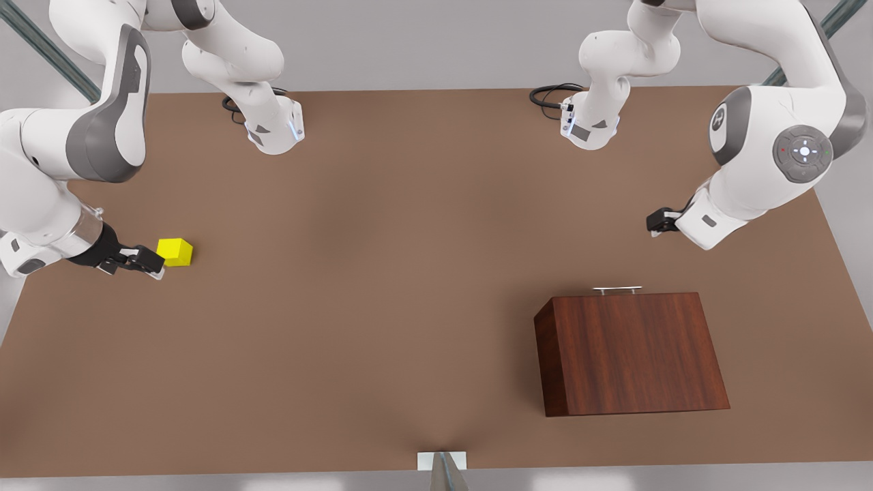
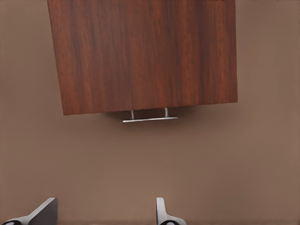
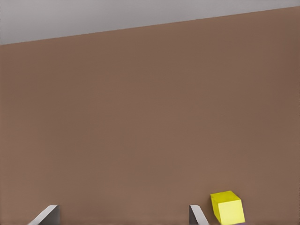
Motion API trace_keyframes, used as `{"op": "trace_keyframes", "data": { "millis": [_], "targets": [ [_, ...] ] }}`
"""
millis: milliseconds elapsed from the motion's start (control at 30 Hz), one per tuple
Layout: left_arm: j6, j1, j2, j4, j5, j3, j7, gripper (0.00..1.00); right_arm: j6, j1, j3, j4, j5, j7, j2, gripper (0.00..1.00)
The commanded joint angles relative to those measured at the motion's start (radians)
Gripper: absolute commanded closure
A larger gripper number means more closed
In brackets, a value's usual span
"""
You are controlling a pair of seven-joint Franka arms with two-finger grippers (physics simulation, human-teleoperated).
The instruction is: Open the drawer with left arm, place the square in the middle with right arm, and place the square in the drawer with left arm
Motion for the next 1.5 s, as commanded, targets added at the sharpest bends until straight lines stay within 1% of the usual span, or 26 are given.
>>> {"op": "trace_keyframes", "data": {
  "millis": [0, 67, 100, 133, 167, 233, 267, 333, 433, 467, 533, 567, 633, 833, 867, 900, 933, 1000, 1100, 1133, 1167, 1200, 1267, 1333, 1433, 1467],
  "targets": [
    [0.0, 0.0, 0.0, 0.0, -0.001, 0.0, 0.0, 0.0, 0.0, 0.0, 0.0, 0.0, 0.0, 0.0, 0.0, 0.0],
    [-0.015, 0.002, -0.006, -0.04, -0.005, 0.003, -0.017, 0.0, -0.002, 0.0, 0.0, 0.0, 0.0, 0.0, 0.0, 0.0],
    [-0.006, 0.0, -0.015, -0.112, -0.005, 0.006, -0.124, 0.0, -0.002, 0.0, 0.0, 0.0, 0.0, 0.0, 0.0, 0.0],
    [0.069, 0.0, -0.023, -0.182, -0.034, 0.004, -0.46, 0.0, -0.002, 0.0, 0.0, 0.0, 0.0, 0.0, 0.0, 0.0],
    [0.178, 0.0, -0.041, -0.259, -0.084, 0.004, -0.679, 0.0, -0.002, 0.0, 0.0, 0.0, 0.0, 0.003, 0.0, 0.0],
    [0.497, 0.0, -0.086, -0.471, -0.088, 0.008, -1.1, 0.0, -0.008, 0.003, 0.0, -0.011, -0.002, 0.008, -0.003, 0.0],
    [0.597, 0.002, -0.089, -0.537, -0.088, 0.009, -1.262, 0.0, -0.026, 0.0, 0.0, -0.017, -0.005, 0.011, 0.011, 0.0],
    [0.712, 0.014, -0.095, -0.63, -0.085, 0.021, -1.364, 0.0, -0.022, -0.012, -0.009, -0.011, -0.005, 0.012, 0.067, 0.0],
    [0.894, 0.014, -0.097, -0.742, -0.079, 0.037, -1.391, 0.0, -0.109, -0.028, -0.012, -0.015, -0.003, 0.014, 0.061, 0.0],
    [0.945, 0.016, -0.098, -0.77, -0.077, 0.037, -1.394, 0.0, -0.104, -0.026, -0.012, -0.014, -0.012, 0.014, 0.063, 0.0],
    [0.973, 0.016, -0.097, -0.784, -0.076, 0.037, -1.394, 0.0, -0.048, -0.026, -0.011, -0.075, -0.044, 0.009, 0.04, 0.0],
    [0.974, 0.016, -0.095, -0.79, -0.076, 0.037, -1.396, 0.0, 0.033, -0.029, -0.011, -0.225, -0.044, 0.008, -0.041, 0.0],
    [0.986, 0.014, -0.084, -0.792, -0.042, 0.034, -1.396, 0.0, 0.159, -0.029, -0.011, -0.448, -0.043, 0.005, -0.163, 0.0],
    [1.039, 0.014, -0.077, -0.825, -0.041, 0.034, -1.394, 0.0, 0.218, -0.06, -0.015, -0.515, -0.046, -0.069, -0.143, 0.0],
    [1.04, 0.014, -0.075, -0.827, -0.041, 0.034, -1.395, 0.0, 0.285, -0.107, -0.015, -0.56, -0.046, -0.138, -0.137, 0.0],
    [1.042, 0.014, -0.075, -0.828, -0.041, 0.034, -1.396, 0.0, 0.293, -0.161, -0.014, -0.566, -0.041, -0.175, -0.111, 0.0],
    [1.075, 0.014, -0.078, -0.847, -0.041, 0.034, -1.396, 0.0, 0.295, -0.19, -0.015, -0.581, -0.041, -0.202, -0.1, 0.0],
    [1.14, 0.014, -0.08, -0.88, -0.039, 0.034, -1.396, 0.0, 0.379, -0.241, -0.014, -0.646, -0.041, -0.275, -0.092, 0.0],
    [1.173, 0.014, -0.08, -0.888, -0.039, 0.034, -1.408, 0.0, 0.402, -0.23, -0.006, -0.661, -0.037, -0.279, -0.091, 0.0],
    [1.178, 0.014, -0.08, -0.89, -0.031, 0.037, -1.414, 0.0, 0.408, -0.229, -0.005, -0.679, 0.023, -0.279, -0.094, 0.0],
    [1.189, 0.014, -0.08, -0.902, -0.015, 0.037, -1.416, 0.0, 0.434, -0.232, -0.005, -0.715, 0.023, -0.299, -0.098, 0.0],
    [1.218, 0.014, -0.08, -0.914, -0.007, 0.037, -1.431, 0.0, 0.445, -0.235, -0.008, -0.736, 0.008, -0.313, -0.1, 0.0],
    [1.229, 0.014, -0.075, -0.917, -0.005, 0.037, -1.44, 0.0, 0.532, -0.253, -0.014, -0.804, -0.11, -0.316, -0.092, 0.0],
    [1.267, 0.014, -0.074, -0.931, -0.005, 0.037, -1.444, 0.0, 0.618, -0.285, -0.014, -0.879, -0.133, -0.337, -0.091, 0.0],
    [1.27, 0.014, -0.066, -0.931, -0.005, 0.037, -1.444, 0.0, 0.637, -0.291, -0.014, -0.877, -0.135, -0.339, -0.046, 0.0],
    [1.27, 0.014, -0.064, -0.931, -0.005, 0.037, -1.444, 0.0, 0.693, -0.324, -0.014, -0.88, -0.155, -0.351, -0.02, 0.0]
  ]
}}
